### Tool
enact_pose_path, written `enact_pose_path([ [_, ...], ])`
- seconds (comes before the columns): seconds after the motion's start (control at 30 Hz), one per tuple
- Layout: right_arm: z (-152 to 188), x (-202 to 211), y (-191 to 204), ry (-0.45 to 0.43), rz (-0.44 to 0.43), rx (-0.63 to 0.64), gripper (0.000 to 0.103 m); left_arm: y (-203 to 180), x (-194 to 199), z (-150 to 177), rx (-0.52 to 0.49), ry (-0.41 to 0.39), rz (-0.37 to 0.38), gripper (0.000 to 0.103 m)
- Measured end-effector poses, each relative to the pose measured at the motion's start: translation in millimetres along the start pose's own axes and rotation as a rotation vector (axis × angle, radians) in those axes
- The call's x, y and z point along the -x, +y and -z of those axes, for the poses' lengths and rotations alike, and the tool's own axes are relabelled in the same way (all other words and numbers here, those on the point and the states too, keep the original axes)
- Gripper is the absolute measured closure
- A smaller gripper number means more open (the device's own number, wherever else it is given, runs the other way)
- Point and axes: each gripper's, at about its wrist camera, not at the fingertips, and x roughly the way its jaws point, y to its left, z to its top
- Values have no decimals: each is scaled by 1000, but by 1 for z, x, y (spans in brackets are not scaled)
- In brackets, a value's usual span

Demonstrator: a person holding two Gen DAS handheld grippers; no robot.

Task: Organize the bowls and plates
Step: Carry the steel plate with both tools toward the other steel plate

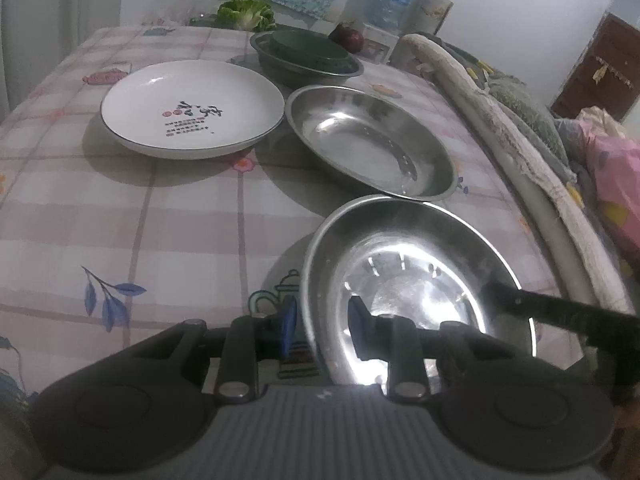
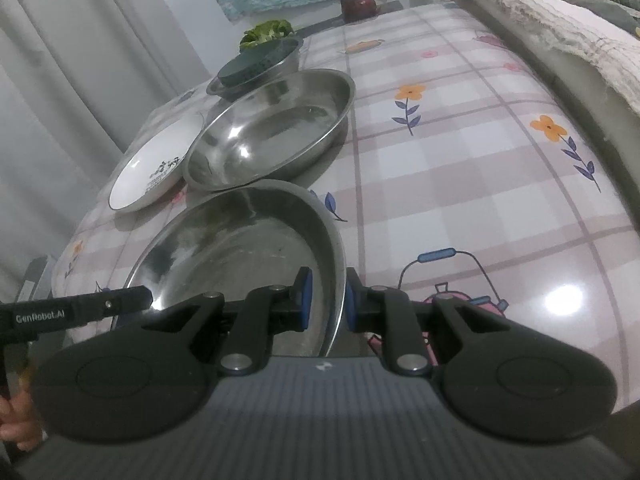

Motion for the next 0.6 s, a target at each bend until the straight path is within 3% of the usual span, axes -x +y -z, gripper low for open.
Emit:
enact_pose_path([
  [0.33, 13, 7, -2, -13, 33, 19, 89, -1, -5, 10, -69, -2, -50, 75],
  [0.4, 15, 7, 0, -19, 40, 31, 90, -3, -5, 11, -85, -9, -54, 78],
  [0.5, 17, 4, 5, -24, 45, 47, 93, -7, -5, 14, -108, -21, -49, 89],
  [0.6, 19, 4, 9, -30, 54, 64, 93, -13, -3, 17, -141, -34, -93, 89],
])
